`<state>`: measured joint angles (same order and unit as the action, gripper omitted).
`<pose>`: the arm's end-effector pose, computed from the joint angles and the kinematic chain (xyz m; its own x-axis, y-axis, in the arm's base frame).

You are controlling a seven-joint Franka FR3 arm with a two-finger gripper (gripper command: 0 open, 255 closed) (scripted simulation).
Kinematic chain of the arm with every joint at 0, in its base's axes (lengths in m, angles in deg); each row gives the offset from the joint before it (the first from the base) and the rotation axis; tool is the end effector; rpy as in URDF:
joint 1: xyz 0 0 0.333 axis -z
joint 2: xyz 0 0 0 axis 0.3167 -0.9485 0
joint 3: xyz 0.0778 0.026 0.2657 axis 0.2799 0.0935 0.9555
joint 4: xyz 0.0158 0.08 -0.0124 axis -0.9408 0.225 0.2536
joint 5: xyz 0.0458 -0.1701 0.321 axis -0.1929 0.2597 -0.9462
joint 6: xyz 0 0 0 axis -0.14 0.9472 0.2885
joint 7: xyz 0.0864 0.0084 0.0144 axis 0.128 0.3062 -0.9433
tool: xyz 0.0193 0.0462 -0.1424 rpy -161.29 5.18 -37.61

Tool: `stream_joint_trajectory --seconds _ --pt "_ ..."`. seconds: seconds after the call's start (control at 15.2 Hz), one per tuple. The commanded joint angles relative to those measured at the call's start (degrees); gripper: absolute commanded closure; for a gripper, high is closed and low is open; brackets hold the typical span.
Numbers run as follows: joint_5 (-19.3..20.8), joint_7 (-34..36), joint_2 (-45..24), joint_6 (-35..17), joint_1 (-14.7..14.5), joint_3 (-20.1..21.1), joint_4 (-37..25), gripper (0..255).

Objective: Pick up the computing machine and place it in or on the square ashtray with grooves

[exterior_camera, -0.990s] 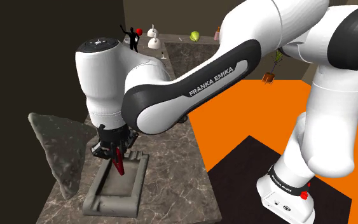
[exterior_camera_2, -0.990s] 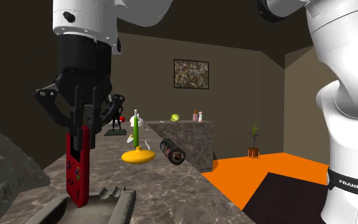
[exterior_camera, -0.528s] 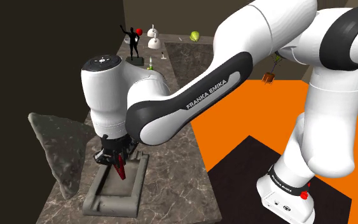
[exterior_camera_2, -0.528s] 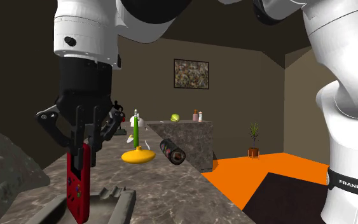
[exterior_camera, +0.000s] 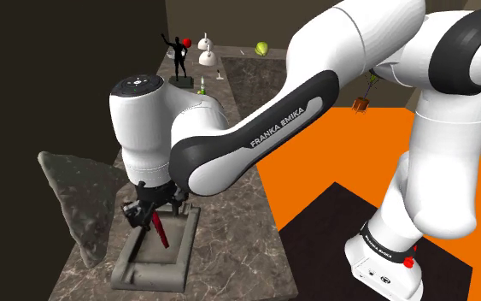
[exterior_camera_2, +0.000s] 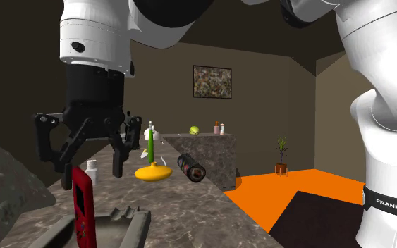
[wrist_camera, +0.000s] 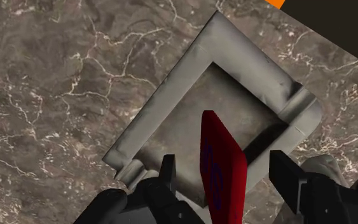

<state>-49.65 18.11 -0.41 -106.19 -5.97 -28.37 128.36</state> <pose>0.3606 0.4708 0.3091 0.9960 -0.0164 0.0874 -0.0159 -0.9998 -0.0069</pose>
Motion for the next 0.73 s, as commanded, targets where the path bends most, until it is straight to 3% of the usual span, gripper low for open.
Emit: stream_joint_trajectory --seconds 0.0,0.2,0.46,0.66 --pt "0.0 0.0 0.0 0.0 0.0 0.0 0.0 0" --pt "0.0 0.0 0.0 0.0 0.0 0.0 0.0 0" --pt "-2.7 -1.7 3.5 5.9 0.6 1.1 -3.0 0" --pt "-2.7 -1.7 3.5 5.9 0.6 1.1 -3.0 0"
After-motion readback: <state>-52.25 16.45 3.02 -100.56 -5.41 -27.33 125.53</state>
